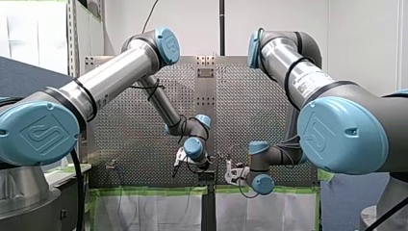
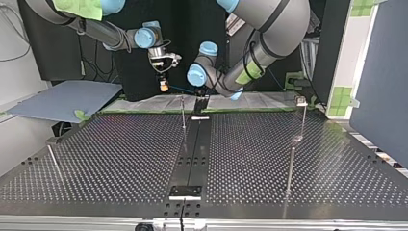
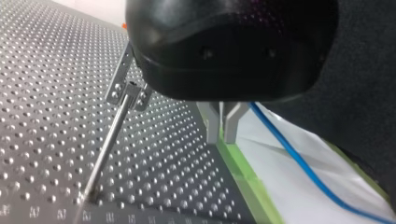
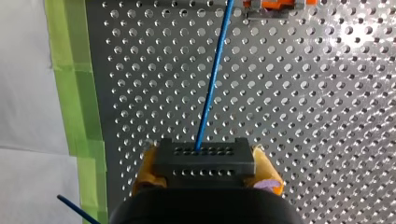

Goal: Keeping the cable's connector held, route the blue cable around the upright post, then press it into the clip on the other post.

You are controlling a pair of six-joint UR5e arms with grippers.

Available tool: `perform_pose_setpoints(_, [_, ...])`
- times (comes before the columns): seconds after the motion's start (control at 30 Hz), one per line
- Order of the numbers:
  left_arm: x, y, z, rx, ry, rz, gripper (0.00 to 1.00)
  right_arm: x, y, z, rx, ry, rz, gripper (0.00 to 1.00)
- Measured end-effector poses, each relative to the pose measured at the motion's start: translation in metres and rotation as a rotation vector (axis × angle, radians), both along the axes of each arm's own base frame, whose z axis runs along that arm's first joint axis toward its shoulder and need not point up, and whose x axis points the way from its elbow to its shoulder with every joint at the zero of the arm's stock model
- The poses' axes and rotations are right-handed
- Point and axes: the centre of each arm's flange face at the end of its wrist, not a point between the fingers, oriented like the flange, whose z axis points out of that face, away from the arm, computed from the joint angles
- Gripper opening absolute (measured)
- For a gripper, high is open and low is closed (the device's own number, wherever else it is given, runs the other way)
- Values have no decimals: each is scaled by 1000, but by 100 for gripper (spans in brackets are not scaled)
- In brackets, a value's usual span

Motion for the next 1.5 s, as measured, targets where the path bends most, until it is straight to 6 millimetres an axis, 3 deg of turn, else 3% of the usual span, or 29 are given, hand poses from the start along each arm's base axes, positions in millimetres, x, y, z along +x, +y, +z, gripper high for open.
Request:
perform_pose_setpoints(0.7, [11, -16, 3, -145, -59, -66, 0, 6, -24, 10, -22, -8, 0, 0])
perform_pose_setpoints(1.33, [18, -10, 2, -168, -56, -61, 0, -6, -55, 17, -29, -20, -44, 0])
perform_pose_setpoints(1.5, [19, -8, -7, -185, -32, -68, 0, -7, -60, 19, -25, -14, -49, 0])
